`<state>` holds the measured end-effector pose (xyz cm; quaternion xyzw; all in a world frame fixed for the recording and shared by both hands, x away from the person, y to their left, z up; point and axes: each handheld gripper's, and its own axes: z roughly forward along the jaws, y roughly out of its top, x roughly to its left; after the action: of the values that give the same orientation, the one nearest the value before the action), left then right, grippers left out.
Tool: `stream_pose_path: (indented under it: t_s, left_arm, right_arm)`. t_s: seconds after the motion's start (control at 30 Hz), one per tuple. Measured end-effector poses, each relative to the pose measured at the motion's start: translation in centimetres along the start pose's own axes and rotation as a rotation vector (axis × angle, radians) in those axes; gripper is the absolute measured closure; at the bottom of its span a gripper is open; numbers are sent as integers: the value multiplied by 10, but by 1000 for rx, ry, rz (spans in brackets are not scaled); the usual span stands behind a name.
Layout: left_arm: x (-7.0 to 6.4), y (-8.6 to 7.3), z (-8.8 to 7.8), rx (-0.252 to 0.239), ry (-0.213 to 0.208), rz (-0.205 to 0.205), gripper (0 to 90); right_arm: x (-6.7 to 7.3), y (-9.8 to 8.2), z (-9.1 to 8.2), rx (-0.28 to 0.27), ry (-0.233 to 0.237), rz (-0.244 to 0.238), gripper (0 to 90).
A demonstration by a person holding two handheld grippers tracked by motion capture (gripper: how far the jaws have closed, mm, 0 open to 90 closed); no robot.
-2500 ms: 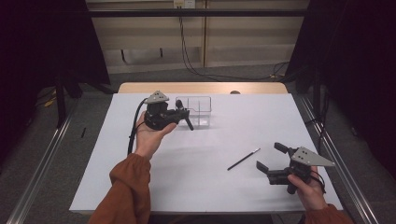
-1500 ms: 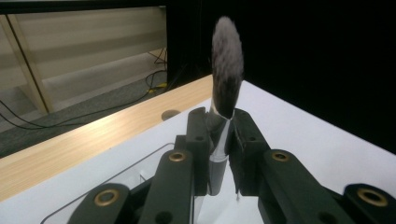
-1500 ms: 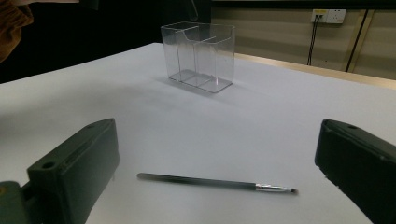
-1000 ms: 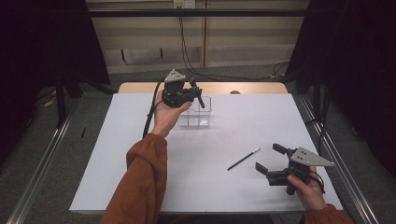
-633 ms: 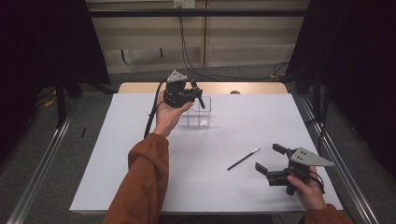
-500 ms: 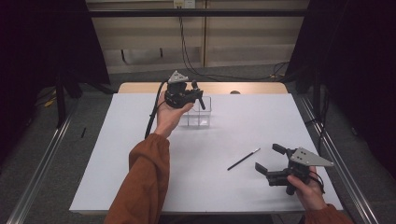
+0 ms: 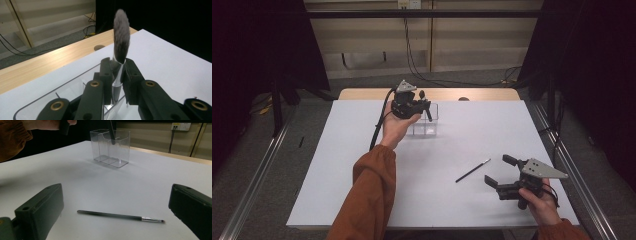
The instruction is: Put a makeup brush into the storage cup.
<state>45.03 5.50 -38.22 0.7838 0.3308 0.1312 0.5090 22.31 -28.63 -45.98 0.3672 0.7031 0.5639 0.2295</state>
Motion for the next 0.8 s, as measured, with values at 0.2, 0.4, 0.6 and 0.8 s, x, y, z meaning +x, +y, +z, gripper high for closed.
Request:
stream_pose_path:
  t_s: [0.2, 0.4, 0.6, 0.8]
  left_arm:
    - [3, -3, 3, 24, 10, -2, 795]
    - [1, -5, 9, 40, -2, 2, 795]
    - [1, -8, 12, 50, -5, 4, 795]
    - [4, -12, 13, 61, -2, -3, 794]
  right_arm:
    - [0, 0, 0, 0, 0, 0, 0]
    - [0, 0, 0, 3, 2, -3, 0]
    - [0, -1, 0, 4, 4, -2, 0]
    - [0, 0, 0, 3, 3, -3, 0]
